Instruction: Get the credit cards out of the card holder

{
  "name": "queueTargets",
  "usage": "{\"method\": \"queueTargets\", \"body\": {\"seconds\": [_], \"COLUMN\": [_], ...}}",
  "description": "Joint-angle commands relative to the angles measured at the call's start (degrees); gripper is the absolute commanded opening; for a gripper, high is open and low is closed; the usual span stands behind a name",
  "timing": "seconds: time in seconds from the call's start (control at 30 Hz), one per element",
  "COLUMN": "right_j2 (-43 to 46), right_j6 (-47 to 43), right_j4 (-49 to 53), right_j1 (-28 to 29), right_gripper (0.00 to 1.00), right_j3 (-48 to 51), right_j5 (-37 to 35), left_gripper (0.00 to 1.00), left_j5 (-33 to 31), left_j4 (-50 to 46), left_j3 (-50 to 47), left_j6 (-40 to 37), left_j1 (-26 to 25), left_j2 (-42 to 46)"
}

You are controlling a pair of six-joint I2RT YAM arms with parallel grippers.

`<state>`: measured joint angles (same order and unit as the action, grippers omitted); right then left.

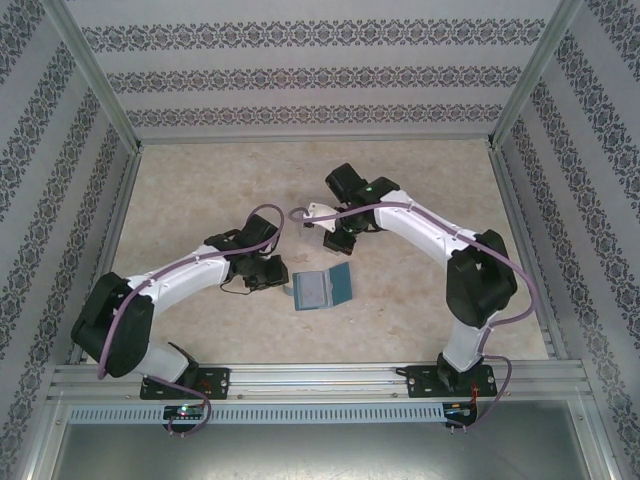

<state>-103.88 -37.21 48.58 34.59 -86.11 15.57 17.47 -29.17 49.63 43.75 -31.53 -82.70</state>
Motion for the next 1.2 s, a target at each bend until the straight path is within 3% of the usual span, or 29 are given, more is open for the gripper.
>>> {"method": "queueTargets", "body": {"seconds": [0.0, 0.3, 0.73, 1.17], "right_j2": [-2.74, -13.19, -27.80, -36.21], "right_j6": [-9.91, -17.35, -20.98, -22.12], "right_j4": [5.09, 13.66, 21.25, 25.15], "right_j1": [-0.86, -1.95, -2.80, -3.06], "right_gripper": [0.00, 0.00, 0.00, 0.00], "right_j3": [-5.48, -21.59, -41.60, -48.82], "right_j5": [-3.00, -6.07, -7.17, -7.45], "left_gripper": [0.21, 0.21, 0.21, 0.21], "left_j5": [-1.60, -1.59, -1.55, -1.43], "left_j4": [-0.67, -1.30, -3.40, -4.46], "left_j3": [-1.27, -2.95, -4.09, -5.51], "left_j6": [1.01, 1.18, 0.47, 0.55], "left_j1": [1.31, 3.44, 6.68, 9.14], "left_j2": [2.52, 4.58, 6.36, 8.18]}}
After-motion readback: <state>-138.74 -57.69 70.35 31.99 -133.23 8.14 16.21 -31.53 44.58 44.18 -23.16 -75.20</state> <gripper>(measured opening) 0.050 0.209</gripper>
